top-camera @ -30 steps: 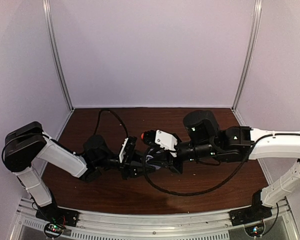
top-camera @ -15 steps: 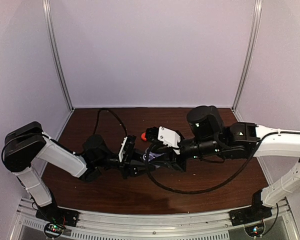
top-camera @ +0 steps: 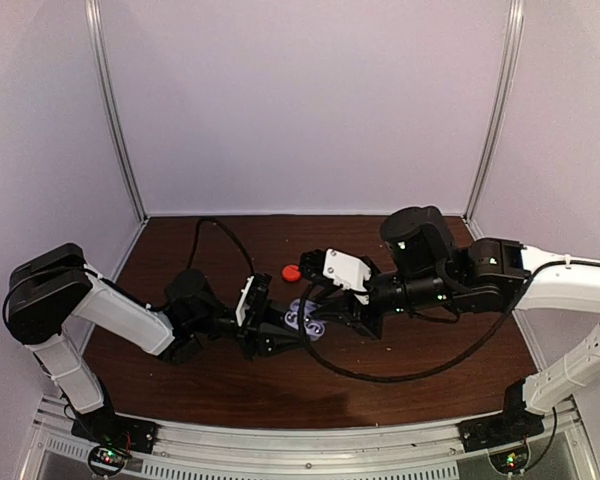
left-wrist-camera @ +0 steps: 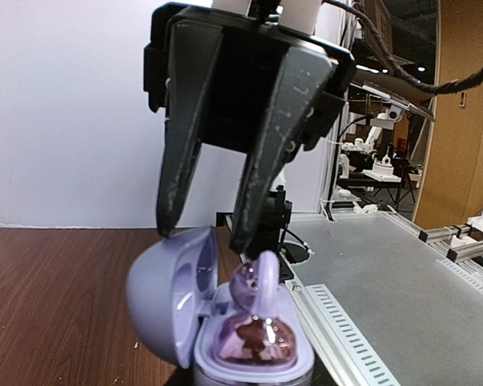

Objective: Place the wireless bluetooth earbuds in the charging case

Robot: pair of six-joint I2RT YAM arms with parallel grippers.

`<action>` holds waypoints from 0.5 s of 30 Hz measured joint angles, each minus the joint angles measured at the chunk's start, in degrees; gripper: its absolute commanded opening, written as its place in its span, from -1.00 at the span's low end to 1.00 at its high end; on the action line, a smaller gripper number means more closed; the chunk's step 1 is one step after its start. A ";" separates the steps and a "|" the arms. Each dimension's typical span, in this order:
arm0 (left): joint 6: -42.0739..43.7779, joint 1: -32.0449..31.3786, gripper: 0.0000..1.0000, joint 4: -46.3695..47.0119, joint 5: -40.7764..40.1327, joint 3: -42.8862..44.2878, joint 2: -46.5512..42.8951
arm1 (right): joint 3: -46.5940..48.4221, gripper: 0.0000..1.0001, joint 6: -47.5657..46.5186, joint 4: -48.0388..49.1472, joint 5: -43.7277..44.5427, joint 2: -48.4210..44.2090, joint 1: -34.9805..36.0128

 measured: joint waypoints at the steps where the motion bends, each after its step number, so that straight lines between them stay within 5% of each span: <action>1: 0.02 0.00 -1.00 0.07 0.02 0.00 0.00 | 0.02 -0.64 -0.02 -0.11 -0.02 0.00 0.00; 15: 0.00 -0.07 -1.00 -0.28 0.39 0.00 0.00 | 0.24 -0.69 -1.33 -0.20 -2.03 -0.13 0.26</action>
